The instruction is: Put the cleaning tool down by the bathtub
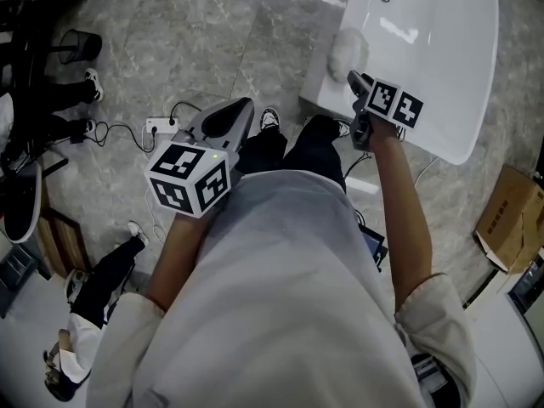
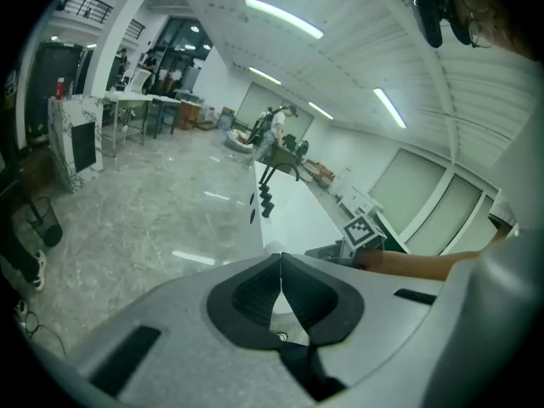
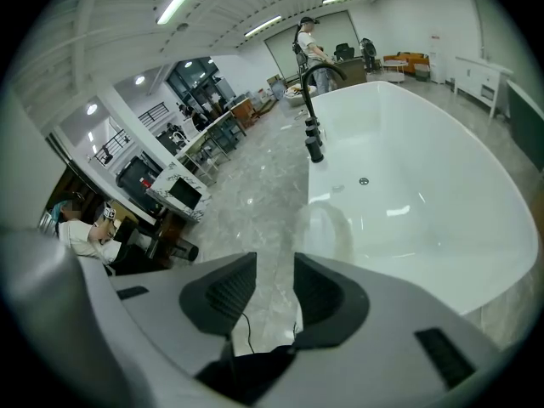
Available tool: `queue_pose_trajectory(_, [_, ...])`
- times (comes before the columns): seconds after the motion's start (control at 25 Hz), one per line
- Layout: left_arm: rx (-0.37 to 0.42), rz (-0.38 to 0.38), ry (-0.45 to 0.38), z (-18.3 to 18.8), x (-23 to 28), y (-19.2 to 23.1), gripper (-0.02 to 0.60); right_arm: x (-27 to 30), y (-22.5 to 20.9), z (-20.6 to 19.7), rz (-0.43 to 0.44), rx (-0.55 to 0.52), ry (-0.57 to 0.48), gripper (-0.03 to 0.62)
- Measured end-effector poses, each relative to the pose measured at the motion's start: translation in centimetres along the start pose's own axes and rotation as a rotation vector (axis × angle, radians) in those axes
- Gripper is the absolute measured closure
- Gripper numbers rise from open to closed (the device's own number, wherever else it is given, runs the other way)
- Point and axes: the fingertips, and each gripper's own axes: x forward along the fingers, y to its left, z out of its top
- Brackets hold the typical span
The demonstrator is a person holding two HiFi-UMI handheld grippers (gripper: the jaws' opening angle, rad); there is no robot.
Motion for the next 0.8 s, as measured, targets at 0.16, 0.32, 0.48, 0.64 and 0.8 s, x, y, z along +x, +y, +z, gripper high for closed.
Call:
queue_pose_trajectory(0.16, [0.008,-0.008,-0.013,0.5,0.0,0.0,0.572,-1.5,0.9,0.0,0.018,-0.021,-0.022,0.467])
queue_pose_trajectory(0.32, [0.015,-0.009,-0.028,1.2,-0.1,0.2,0.572,-3.2,2.1,-0.3,0.049,-0.041,-0.034,0.476])
queue_pose_trajectory(0.48, [0.012,-0.013,-0.044,1.6,-0.3,0.3,0.572,-4.9,3.6,-0.1,0.084,-0.047,-0.061,0.486])
queue_pose_trajectory(0.64, [0.017,-0.03,-0.069,2.5,-0.4,-0.3,0.572,-6.8,5.0,0.6,0.111,-0.062,-0.098,0.494])
queue_pose_trajectory(0.8, [0.033,-0.046,-0.088,3.4,-0.7,-0.8,0.572,-8.4,6.1,1.1,0.124,-0.085,-0.133,0.503])
